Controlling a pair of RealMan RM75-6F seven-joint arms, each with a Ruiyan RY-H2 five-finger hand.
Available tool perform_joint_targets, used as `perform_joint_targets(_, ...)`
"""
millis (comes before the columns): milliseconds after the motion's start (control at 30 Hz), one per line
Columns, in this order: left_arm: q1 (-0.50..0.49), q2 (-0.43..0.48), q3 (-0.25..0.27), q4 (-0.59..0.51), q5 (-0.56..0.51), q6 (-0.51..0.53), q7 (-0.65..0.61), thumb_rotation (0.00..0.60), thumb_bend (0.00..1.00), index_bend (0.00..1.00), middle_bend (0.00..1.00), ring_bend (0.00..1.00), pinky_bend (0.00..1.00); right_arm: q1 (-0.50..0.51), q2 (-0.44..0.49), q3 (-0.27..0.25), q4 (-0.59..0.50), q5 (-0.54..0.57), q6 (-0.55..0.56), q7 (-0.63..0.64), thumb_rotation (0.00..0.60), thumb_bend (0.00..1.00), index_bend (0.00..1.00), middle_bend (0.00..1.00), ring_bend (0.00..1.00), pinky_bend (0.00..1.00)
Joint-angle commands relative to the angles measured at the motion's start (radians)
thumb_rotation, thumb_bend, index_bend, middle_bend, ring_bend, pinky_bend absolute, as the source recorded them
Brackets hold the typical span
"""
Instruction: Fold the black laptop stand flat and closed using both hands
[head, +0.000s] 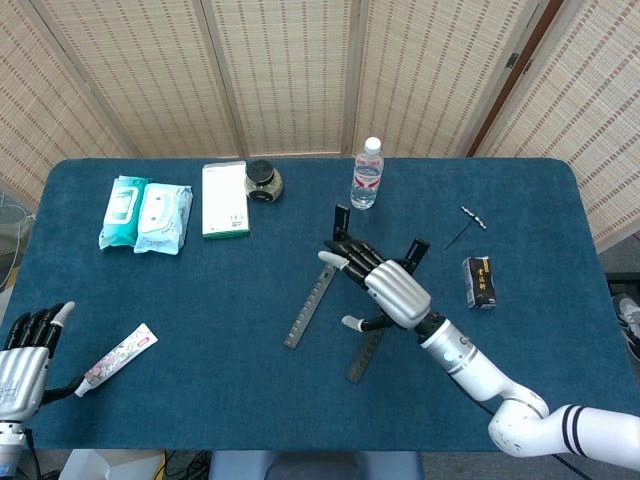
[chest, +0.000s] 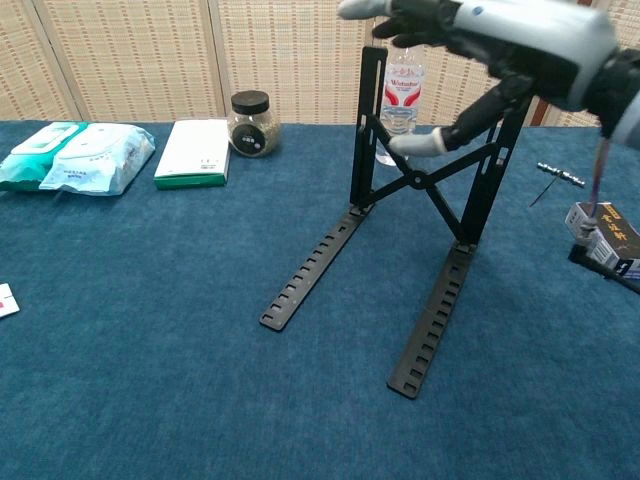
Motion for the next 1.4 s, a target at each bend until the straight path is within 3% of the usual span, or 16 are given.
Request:
perform_joint_targets(33, -0.002, 0.0, -0.001, 0.0, -0.003, -0.004, 0.001, 0.6, 0.15, 0.0, 0.08, 0.07, 0.0, -0.052, 0.058, -0.023, -0.033, -0.006, 0.045, -0.01, 0.6, 0.04, 0.0, 0.0, 0.0, 0.0)
perform_joint_targets(333, -0.007, -0.007, 0.0, -0.011, -0.006, -0.011, 0.019, 0.6, 0.15, 0.0, 0.08, 0.07, 0.0, -0.142, 0.138, -0.012, -0.012, 0.056, 0.122, 0.027, 0.6, 0.0, 0.0, 0.0, 0.0, 0.0)
perform_joint_targets(600, -0.007, -0.01, 0.0, -0.018, -0.015, -0.011, 0.034, 0.6, 0.15, 0.0, 0.08, 0.07, 0.0, -0.178, 0.139, -0.03, 0.076, 0.09, 0.087, 0.163, 0.6, 0.0, 0.0, 0.0, 0.0, 0.0)
perform_joint_targets(1133, -0.013, -0.012, 0.002, -0.035, -0.01, -0.013, 0.053, 0.6, 0.15, 0.0, 0.08, 0.07, 0.0, -0.141, 0.077, -0.084, 0.205, -0.079, 0.06, 0.45, 0.6, 0.0, 0.0, 0.0, 0.0, 0.0)
perform_joint_targets(1400, -0.01, -0.01, 0.004, -0.037, -0.006, -0.006, 0.053, 0.6, 0.15, 0.0, 0.08, 0.07, 0.0, -0.125, 0.068, -0.138, 0.194, -0.188, 0.089, 0.498, 0.6, 0.0, 0.0, 0.0, 0.0, 0.01)
